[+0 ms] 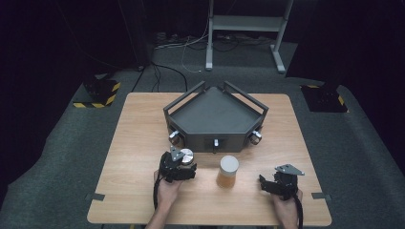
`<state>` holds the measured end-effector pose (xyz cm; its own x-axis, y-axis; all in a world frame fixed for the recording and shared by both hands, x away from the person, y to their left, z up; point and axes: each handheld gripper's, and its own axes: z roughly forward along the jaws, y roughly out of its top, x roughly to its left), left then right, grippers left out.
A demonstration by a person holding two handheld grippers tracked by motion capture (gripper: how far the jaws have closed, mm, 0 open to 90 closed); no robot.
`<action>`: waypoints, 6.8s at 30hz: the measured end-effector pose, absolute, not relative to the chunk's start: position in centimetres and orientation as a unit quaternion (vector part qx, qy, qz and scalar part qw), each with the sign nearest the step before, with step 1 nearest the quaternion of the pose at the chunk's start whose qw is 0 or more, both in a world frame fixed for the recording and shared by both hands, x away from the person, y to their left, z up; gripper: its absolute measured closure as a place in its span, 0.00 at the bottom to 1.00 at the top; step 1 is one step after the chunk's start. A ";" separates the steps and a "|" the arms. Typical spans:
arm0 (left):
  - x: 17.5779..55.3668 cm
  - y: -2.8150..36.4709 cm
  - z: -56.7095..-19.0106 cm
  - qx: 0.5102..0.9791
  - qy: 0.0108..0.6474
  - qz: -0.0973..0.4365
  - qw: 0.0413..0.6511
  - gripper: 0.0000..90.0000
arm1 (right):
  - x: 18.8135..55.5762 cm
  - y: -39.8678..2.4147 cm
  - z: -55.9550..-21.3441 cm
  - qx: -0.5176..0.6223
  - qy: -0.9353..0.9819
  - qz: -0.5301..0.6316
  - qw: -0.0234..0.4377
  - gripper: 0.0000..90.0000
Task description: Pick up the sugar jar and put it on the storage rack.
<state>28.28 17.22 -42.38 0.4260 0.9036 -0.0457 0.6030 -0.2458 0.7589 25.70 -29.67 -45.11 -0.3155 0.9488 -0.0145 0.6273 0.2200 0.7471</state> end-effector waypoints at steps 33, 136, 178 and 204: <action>28.2 16.4 -42.7 0.768 0.481 0.217 0.361 0.34 | 25.7 -29.7 -45.1 0.531 0.742 0.328 0.245 0.16; 39.9 12.8 -26.8 0.799 0.440 0.186 0.366 0.35 | 25.7 -29.7 -45.1 0.529 0.743 0.330 0.245 0.17; 40.7 12.5 -29.8 0.789 0.459 0.200 0.357 0.34 | 25.6 -29.7 -45.1 0.525 0.745 0.330 0.247 0.17; 38.5 13.7 -30.6 0.772 0.462 0.203 0.387 0.12 | 25.7 -29.7 -45.1 0.526 0.745 0.330 0.244 0.17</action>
